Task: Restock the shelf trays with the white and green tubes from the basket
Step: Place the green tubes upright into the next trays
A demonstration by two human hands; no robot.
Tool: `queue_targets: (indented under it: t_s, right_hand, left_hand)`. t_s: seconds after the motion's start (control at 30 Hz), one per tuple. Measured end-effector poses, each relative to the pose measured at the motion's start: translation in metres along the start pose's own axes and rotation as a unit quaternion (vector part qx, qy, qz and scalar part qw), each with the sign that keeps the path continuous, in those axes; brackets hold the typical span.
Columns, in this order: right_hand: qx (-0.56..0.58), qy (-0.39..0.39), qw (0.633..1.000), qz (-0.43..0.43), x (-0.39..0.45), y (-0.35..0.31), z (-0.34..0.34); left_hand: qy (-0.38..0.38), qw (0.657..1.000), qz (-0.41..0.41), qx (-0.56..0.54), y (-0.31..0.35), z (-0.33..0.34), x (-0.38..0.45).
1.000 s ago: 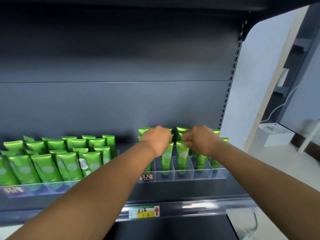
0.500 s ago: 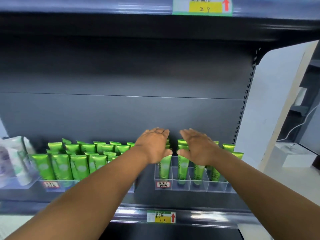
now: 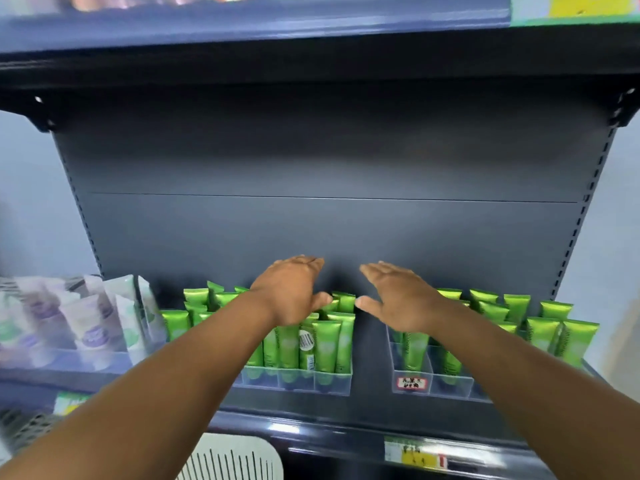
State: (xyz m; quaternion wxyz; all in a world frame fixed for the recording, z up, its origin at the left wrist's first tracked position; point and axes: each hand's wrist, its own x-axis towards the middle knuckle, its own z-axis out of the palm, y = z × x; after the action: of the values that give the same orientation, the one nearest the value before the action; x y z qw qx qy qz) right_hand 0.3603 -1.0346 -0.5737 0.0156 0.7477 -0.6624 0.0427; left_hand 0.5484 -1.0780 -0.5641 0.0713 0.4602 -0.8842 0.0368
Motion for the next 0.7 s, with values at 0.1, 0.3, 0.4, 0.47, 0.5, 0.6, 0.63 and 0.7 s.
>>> queue_targets:
  t_s: [0.1,0.3,0.4,0.47,0.5,0.6,0.63,0.7]
  right_hand:
    - [0.007,-0.001,1.0,0.021,0.02,-0.009,0.004]
    - [-0.003,0.011,0.998,0.068,0.055,-0.012,0.018]
    - [0.0,0.02,0.996,0.082,0.066,-0.008,0.03]
    - [0.007,0.017,0.996,0.087,0.071,-0.006,0.037]
    - [0.011,0.014,0.996,0.089,0.072,-0.005,0.039]
    - [0.023,0.019,0.995,0.099,0.075,-0.003,0.043]
    - [0.028,0.022,0.994,0.106,0.076,-0.002,0.043]
    - [0.037,0.026,0.993,0.112,0.076,-0.002,0.045]
  left_hand:
    - [-0.007,1.0,0.017,-0.012,-0.021,0.008,0.01]
    - [-0.023,0.997,0.033,-0.066,-0.047,0.032,0.037]
    - [-0.022,0.995,0.037,-0.085,-0.05,0.04,0.047]
    - [-0.028,0.995,0.046,-0.09,-0.049,0.045,0.054]
    - [-0.03,0.994,0.05,-0.092,-0.049,0.047,0.058]
    - [-0.033,0.994,0.051,-0.093,-0.047,0.052,0.067]
    - [-0.032,0.994,0.048,-0.092,-0.045,0.053,0.07]
    - [-0.027,0.995,0.046,-0.087,-0.043,0.054,0.072]
